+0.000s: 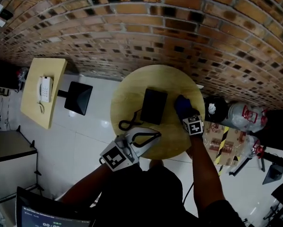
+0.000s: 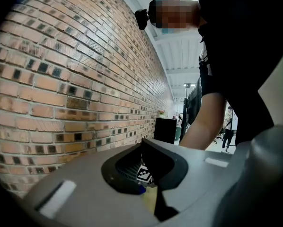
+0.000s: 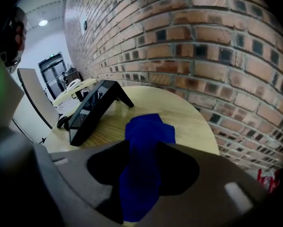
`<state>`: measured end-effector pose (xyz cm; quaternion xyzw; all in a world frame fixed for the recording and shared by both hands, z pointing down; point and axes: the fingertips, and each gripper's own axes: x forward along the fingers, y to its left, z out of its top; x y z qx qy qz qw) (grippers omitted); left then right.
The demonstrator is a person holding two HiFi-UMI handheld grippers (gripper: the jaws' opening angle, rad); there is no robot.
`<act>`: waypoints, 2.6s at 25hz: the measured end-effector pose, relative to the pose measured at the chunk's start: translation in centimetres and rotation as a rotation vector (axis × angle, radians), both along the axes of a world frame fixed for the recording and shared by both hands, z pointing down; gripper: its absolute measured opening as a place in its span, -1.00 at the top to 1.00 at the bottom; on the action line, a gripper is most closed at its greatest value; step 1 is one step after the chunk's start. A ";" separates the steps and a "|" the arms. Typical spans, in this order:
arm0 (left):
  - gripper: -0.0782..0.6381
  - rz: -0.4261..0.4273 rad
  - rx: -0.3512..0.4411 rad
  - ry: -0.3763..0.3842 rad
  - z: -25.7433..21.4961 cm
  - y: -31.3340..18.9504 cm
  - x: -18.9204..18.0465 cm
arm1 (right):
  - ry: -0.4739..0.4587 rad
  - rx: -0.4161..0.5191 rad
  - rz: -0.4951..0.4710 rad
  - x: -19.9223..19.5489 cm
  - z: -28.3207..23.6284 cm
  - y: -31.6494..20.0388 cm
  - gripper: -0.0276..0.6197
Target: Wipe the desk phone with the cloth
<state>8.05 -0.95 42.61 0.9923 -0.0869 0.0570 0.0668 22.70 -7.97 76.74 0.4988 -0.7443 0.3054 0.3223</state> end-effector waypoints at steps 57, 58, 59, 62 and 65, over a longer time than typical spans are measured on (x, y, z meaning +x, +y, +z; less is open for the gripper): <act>0.78 -0.104 0.006 0.061 0.8 -1.9 -9.7 | 0.016 0.117 -0.468 -20.2 -6.0 1.3 0.66; 0.78 -0.106 0.007 0.061 0.8 -1.9 -10.0 | 0.020 0.143 -0.451 -19.7 -7.0 -0.2 0.66; 0.78 -0.109 0.009 0.061 0.7 -2.0 -10.2 | 0.028 0.166 -0.438 -19.3 -7.9 -1.8 0.66; 0.78 -0.124 0.004 0.060 0.7 -2.1 -11.0 | 0.059 0.209 -0.424 -18.6 -9.4 -6.4 0.66; 0.78 -0.139 -0.001 0.059 0.8 -2.2 -11.6 | 0.086 0.211 -0.424 -18.5 -9.1 -9.7 0.66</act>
